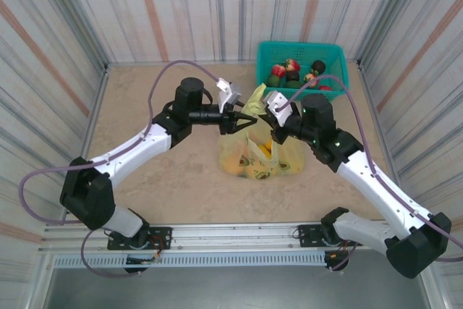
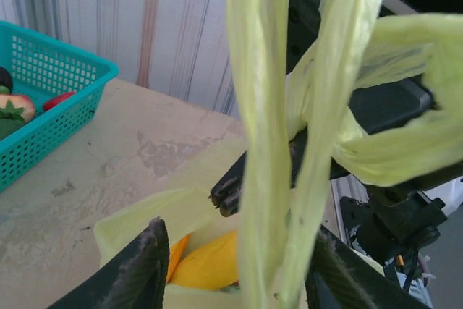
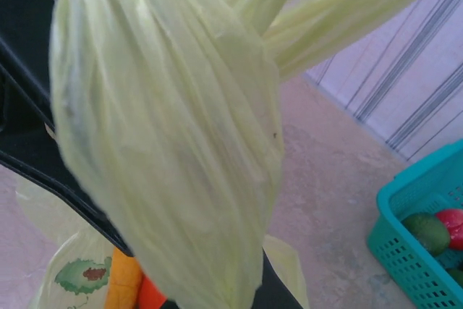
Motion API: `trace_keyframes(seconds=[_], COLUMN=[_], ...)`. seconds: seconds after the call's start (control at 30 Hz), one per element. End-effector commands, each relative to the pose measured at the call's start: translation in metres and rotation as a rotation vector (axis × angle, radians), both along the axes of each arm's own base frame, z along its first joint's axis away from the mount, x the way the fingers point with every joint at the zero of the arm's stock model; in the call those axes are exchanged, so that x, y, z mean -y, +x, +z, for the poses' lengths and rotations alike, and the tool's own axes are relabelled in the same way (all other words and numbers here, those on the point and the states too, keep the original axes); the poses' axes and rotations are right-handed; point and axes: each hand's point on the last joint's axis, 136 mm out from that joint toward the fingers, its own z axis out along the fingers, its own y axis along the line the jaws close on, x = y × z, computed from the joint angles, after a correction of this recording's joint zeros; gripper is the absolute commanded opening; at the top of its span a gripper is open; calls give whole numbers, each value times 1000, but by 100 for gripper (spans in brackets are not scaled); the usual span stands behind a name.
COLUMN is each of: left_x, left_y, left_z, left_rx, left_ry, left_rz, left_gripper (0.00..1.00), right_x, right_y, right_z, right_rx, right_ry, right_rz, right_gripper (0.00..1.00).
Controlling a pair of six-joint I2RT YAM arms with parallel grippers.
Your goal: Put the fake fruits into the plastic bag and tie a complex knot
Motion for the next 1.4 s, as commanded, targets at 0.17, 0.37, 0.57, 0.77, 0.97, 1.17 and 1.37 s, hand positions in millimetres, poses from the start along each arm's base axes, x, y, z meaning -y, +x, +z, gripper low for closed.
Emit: trace_keyframes(seconds=[0.17, 0.37, 0.57, 0.77, 0.97, 1.17, 1.37], left_x=[-14, -12, -4, 3, 14, 16, 16], left_y=[-9, -5, -2, 1, 1, -1, -9], left_z=[25, 34, 39, 36, 40, 43, 46], left_rx=[51, 69, 50, 38, 38, 45, 47], left_ry=[-88, -120, -146, -142, -151, -152, -159], left_rz=[27, 52, 25, 12, -13, -36, -76], left_gripper=[60, 64, 65, 59, 58, 27, 0], right_x=[-16, -28, -32, -32, -30, -27, -22], right_y=[-1, -5, -5, -9, -13, -14, -9], right_z=[-3, -6, -2, 2, 3, 4, 9], right_rx=[-42, -58, -45, -35, -37, -31, -21], right_ry=[-21, -19, -10, 0, 2, -6, -6], right_rz=[77, 143, 165, 177, 184, 176, 155], right_gripper=[0, 0, 0, 0, 0, 0, 0])
